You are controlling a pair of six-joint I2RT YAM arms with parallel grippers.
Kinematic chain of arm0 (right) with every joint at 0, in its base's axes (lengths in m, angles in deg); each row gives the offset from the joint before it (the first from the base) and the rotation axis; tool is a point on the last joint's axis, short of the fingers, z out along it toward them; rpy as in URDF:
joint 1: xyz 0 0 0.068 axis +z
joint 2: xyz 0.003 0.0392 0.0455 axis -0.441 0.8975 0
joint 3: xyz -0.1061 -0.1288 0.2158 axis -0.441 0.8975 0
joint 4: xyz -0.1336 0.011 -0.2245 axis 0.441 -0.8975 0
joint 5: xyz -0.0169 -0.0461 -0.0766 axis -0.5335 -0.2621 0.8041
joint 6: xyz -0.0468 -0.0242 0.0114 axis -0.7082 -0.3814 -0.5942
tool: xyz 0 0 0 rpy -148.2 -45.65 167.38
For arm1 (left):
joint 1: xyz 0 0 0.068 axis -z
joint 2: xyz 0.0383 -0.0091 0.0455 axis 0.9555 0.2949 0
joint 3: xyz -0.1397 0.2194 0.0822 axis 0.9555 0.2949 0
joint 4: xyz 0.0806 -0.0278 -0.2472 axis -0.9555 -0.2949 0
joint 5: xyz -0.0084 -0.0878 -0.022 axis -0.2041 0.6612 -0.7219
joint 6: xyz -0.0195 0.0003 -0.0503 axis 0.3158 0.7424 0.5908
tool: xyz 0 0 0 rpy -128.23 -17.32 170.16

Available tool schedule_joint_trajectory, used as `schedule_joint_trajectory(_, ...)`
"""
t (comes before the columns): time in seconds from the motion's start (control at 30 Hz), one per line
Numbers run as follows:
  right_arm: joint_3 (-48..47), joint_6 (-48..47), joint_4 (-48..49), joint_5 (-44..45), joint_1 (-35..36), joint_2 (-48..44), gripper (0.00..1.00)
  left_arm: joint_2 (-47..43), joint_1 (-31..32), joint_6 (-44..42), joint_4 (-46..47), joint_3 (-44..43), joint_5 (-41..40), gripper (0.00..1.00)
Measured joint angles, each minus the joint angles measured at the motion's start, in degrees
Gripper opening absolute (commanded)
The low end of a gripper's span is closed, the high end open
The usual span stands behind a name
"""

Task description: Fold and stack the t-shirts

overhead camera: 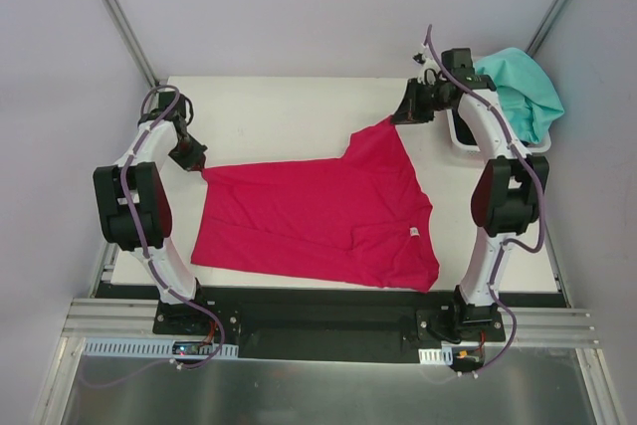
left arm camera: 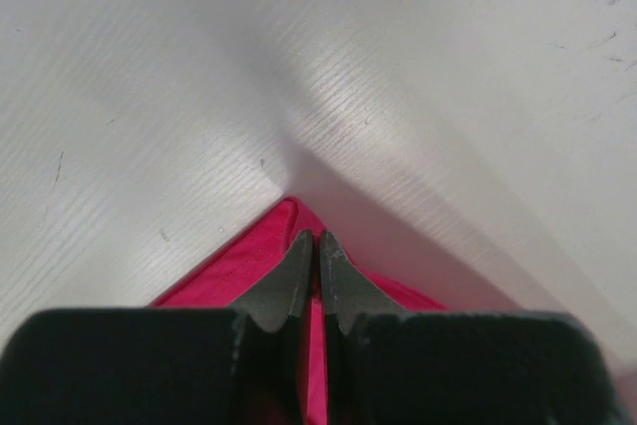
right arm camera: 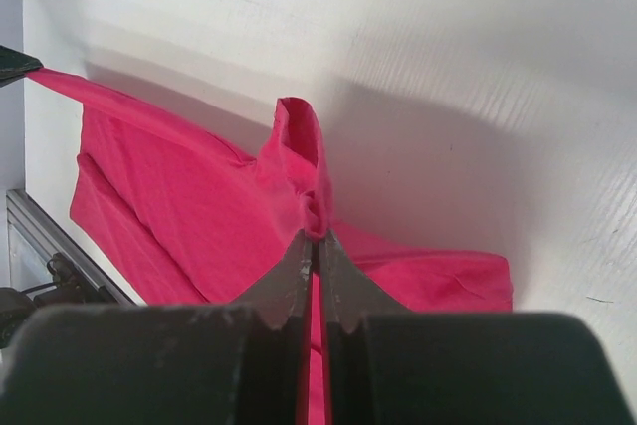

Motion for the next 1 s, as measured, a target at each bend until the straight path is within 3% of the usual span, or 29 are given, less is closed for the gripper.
schedule_joint_trajectory(1.0,16.6,0.9,-0.1,1.8,0.2,-18.2,0.01,-0.3,0.0,0.0,0.0,2.6,0.6,0.00)
